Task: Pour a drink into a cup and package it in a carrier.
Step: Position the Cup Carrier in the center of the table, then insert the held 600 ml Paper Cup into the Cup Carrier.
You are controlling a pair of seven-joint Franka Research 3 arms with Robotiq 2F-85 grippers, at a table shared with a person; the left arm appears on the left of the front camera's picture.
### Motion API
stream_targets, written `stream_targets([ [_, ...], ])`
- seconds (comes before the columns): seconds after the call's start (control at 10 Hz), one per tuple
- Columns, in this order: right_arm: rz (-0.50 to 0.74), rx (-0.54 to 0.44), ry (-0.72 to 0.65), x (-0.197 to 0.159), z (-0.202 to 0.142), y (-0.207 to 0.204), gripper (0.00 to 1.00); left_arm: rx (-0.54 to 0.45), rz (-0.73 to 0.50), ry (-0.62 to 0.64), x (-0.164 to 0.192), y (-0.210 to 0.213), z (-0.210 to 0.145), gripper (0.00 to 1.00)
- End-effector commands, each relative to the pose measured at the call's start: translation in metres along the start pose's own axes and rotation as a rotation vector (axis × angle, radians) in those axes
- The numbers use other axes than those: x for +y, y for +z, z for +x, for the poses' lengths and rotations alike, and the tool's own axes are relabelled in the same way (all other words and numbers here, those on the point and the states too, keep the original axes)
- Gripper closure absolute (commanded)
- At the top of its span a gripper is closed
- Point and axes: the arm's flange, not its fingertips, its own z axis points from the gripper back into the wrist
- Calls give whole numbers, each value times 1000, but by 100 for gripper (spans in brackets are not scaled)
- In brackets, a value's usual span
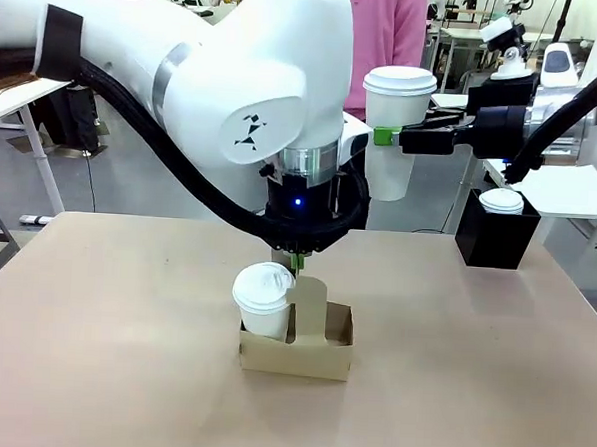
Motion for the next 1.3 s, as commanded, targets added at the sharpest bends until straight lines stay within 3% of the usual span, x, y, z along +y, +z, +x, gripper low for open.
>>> stream_targets([
  [0.0, 2, -13, -5, 0, 5, -3, 20, -31, 18, -2, 1, -11, -7, 98],
  [1.2, 2, -13, -5, 0, 5, -3, 20, 0, 0, 0, 0, 0, 0, 98],
])
